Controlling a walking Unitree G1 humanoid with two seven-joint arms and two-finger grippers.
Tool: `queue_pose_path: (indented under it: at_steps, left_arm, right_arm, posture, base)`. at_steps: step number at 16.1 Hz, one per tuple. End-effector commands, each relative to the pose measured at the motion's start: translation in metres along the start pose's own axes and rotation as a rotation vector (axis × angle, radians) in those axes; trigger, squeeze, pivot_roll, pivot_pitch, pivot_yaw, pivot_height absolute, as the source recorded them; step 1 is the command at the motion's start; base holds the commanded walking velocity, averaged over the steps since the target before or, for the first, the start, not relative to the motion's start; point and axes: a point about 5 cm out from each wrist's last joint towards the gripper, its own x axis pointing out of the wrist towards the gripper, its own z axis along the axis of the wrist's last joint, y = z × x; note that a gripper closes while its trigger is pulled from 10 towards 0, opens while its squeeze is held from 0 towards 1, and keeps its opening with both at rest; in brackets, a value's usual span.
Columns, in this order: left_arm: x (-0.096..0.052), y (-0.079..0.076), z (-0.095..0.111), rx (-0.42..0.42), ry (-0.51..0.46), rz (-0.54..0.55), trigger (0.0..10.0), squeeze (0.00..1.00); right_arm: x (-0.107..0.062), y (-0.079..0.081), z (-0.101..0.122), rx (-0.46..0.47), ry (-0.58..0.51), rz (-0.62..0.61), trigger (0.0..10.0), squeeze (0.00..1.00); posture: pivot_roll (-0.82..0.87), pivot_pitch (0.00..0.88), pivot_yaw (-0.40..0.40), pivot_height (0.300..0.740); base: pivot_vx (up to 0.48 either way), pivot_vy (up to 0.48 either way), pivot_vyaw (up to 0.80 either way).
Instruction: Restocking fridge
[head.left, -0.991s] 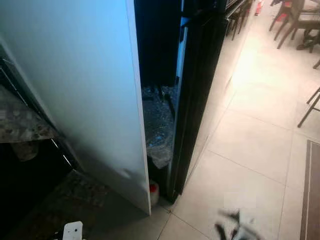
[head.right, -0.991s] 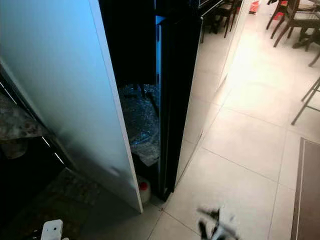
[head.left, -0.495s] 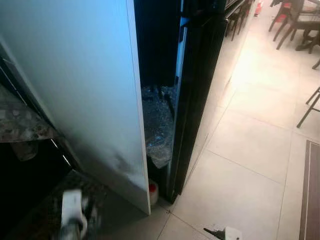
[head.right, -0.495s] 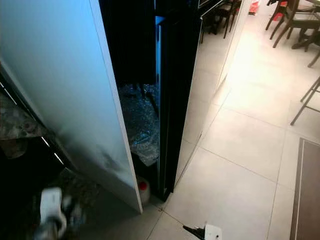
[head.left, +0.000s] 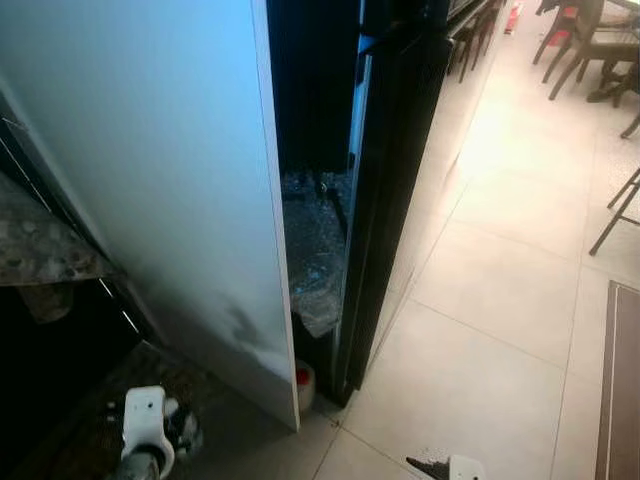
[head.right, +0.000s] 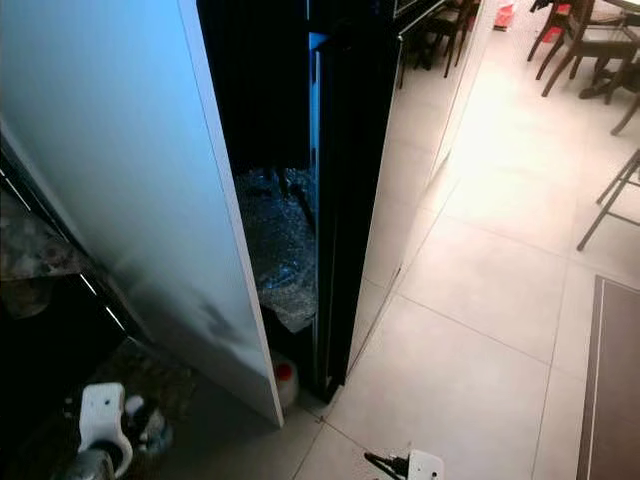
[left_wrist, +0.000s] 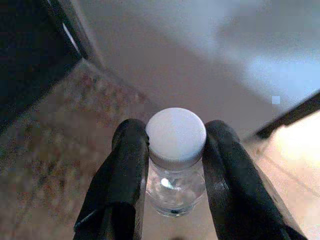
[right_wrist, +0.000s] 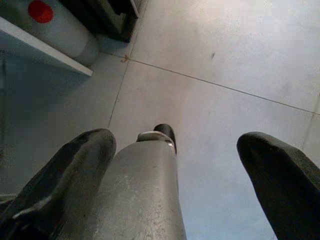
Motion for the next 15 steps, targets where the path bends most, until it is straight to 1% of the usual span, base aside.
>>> queue_pose_path:
  at_steps: [1,2,4,5,6,7,8,9,10,11,13,14,15]
  left_arm:
    - [-0.001,-0.003,-0.008,0.009,0.062,0.007,10.0,0.0]
    - [-0.003,-0.006,-0.017,0.021,0.117,0.004,10.0,0.0]
    - [-0.003,-0.008,-0.022,0.019,0.161,0.001,10.0,0.0]
    - [-0.003,-0.01,-0.023,0.018,0.171,0.001,10.0,0.0]
    - [-0.002,-0.011,-0.021,0.011,0.166,0.0,10.0,0.0]
    - [-0.001,-0.012,-0.021,0.014,0.165,-0.003,10.0,0.0]
    - [-0.001,-0.012,-0.021,0.017,0.171,-0.001,10.0,0.0]
    - [-0.002,-0.011,-0.022,0.02,0.178,0.004,10.0,0.0]
    - [-0.003,-0.007,-0.024,0.023,0.185,0.013,10.0,0.0]
    - [-0.004,-0.005,-0.025,0.024,0.188,0.016,10.0,0.0]
    - [-0.007,0.002,-0.028,0.03,0.201,0.028,10.0,0.0]
    - [-0.008,0.005,-0.03,0.031,0.208,0.036,10.0,0.0]
    - [-0.01,0.008,-0.032,0.03,0.211,0.046,10.0,0.0]
  right_arm:
    - [0.001,-0.003,0.006,0.025,-0.014,-0.005,10.0,0.0]
    - [0.001,-0.003,0.006,0.011,-0.009,-0.006,10.0,0.0]
    - [0.001,-0.004,0.008,-0.006,-0.011,-0.001,10.0,0.0]
    - [0.001,-0.009,0.014,-0.053,-0.04,-0.006,10.0,0.0]
    - [0.001,-0.014,0.022,-0.047,-0.078,-0.026,10.0,0.0]
    - [0.0,-0.029,0.046,-0.058,-0.199,-0.1,10.0,0.0]
    - [-0.001,-0.034,0.063,-0.082,-0.287,-0.133,10.0,0.0]
    - [-0.007,-0.046,0.094,-0.112,-0.418,-0.164,10.0,0.0]
    - [-0.017,-0.063,0.131,-0.128,-0.575,-0.204,10.0,0.0]
    - [-0.021,-0.063,0.14,-0.143,-0.63,-0.214,10.0,0.0]
    - [-0.036,-0.055,0.175,-0.191,-0.831,-0.219,10.0,0.0]
    - [-0.047,-0.041,0.197,-0.278,-0.961,-0.214,10.0,0.0]
    - [-0.059,-0.028,0.213,-0.281,-1.084,-0.209,10.0,0.0]
  posture:
    - [0.0,0.0,0.006,0.74]
    - [0.0,0.0,0.006,0.74]
    - [0.0,0.0,0.006,0.74]
    - [0.0,0.0,0.006,0.74]
    - [0.0,0.0,0.006,0.74]
    - [-0.01,0.0,0.01,0.74]
    - [-0.01,0.0,0.011,0.74]
    - [-0.01,0.0,0.012,0.74]
    - [-0.02,0.0,0.016,0.74]
    - [-0.03,0.0,0.018,0.74]
    - [-0.03,0.0,0.024,0.74]
    - [-0.03,0.0,0.025,0.74]
    - [-0.03,0.0,0.025,0.74]
  base:
    - [0.0,0.0,0.0]
    - [0.0,0.0,0.0]
    - [0.0,0.0,0.0]
    - [0.0,0.0,0.0]
    - [0.0,0.0,0.0]
    - [0.0,0.0,0.0]
    - [0.0,0.0,0.0]
    - [0.0,0.0,0.0]
    - [0.0,0.0,0.0]
    - [0.0,0.0,0.0]
    - [0.0,0.0,0.0]
    - [0.0,0.0,0.0]
    - [0.0,0.0,0.0]
